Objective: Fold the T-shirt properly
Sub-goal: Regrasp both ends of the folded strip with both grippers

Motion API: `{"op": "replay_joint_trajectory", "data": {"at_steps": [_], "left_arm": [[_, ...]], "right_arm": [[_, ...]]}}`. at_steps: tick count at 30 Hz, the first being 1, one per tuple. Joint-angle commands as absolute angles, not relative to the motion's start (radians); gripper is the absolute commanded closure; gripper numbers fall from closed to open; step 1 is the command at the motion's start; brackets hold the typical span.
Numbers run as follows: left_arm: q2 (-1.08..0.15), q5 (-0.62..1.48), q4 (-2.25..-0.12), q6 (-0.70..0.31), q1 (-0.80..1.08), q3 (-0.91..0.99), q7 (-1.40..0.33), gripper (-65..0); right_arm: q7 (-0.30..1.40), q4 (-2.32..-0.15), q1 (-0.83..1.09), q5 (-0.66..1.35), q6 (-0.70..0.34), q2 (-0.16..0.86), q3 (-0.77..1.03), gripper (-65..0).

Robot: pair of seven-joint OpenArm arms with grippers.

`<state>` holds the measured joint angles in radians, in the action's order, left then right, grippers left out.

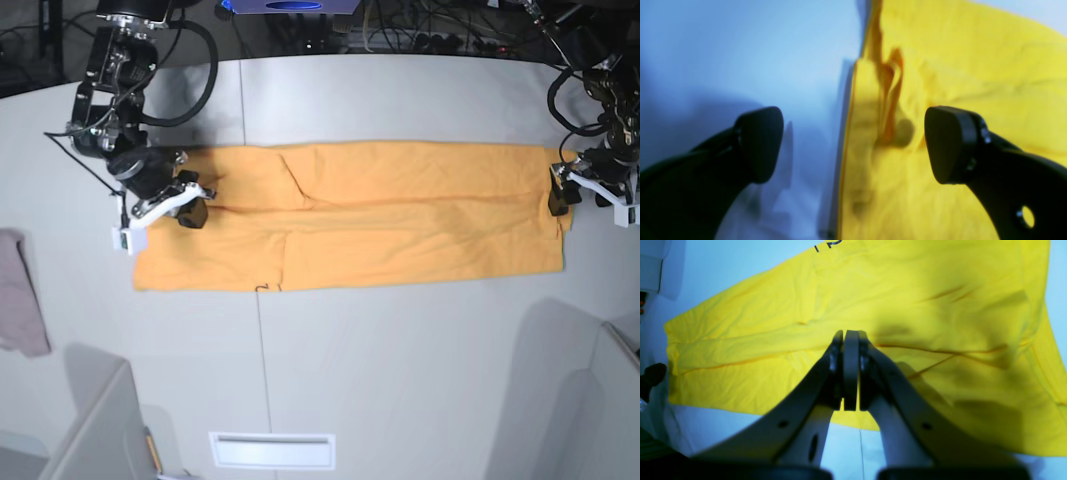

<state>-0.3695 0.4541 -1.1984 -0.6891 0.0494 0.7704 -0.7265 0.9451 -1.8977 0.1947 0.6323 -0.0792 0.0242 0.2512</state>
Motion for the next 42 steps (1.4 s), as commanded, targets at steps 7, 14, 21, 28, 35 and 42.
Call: {"op": "replay_joint_trajectory", "data": {"at_steps": [7, 14, 21, 28, 35, 42], "left_arm": [[-0.392, 0.467, -1.141, -0.698, 0.007, 0.676, -0.713, -62.7], [-0.389, 0.469, -1.095, -0.698, 0.007, 0.665, -0.711, -51.7], [-0.384, 0.469, -1.093, -0.698, 0.005, 0.665, -0.713, -29.3], [-0.394, 0.469, -1.063, -0.698, -0.016, 0.665, -0.711, 0.0], [-0.456, 0.467, -1.096, -0.698, -0.041, 0.671, -0.710, 0.0], [-0.460, 0.458, -1.319, -0.698, 0.047, 0.665, -0.711, 0.0]], "right_arm": [[0.928, -1.916, 0.183, 0.648, -0.085, 0.030, 0.251, 0.0], [0.924, -1.916, 0.196, 0.648, -0.085, 0.030, 0.252, 0.0], [0.924, -1.916, 0.197, 0.648, -0.085, 0.028, 0.255, 0.0], [0.924, -1.916, 0.211, 0.653, -0.085, 0.027, 0.260, 0.0], [0.923, -1.916, 0.228, 0.654, -0.087, 0.024, 0.262, 0.0], [0.923, -1.916, 0.237, 0.809, -0.087, 0.030, 0.262, 0.0]]}}
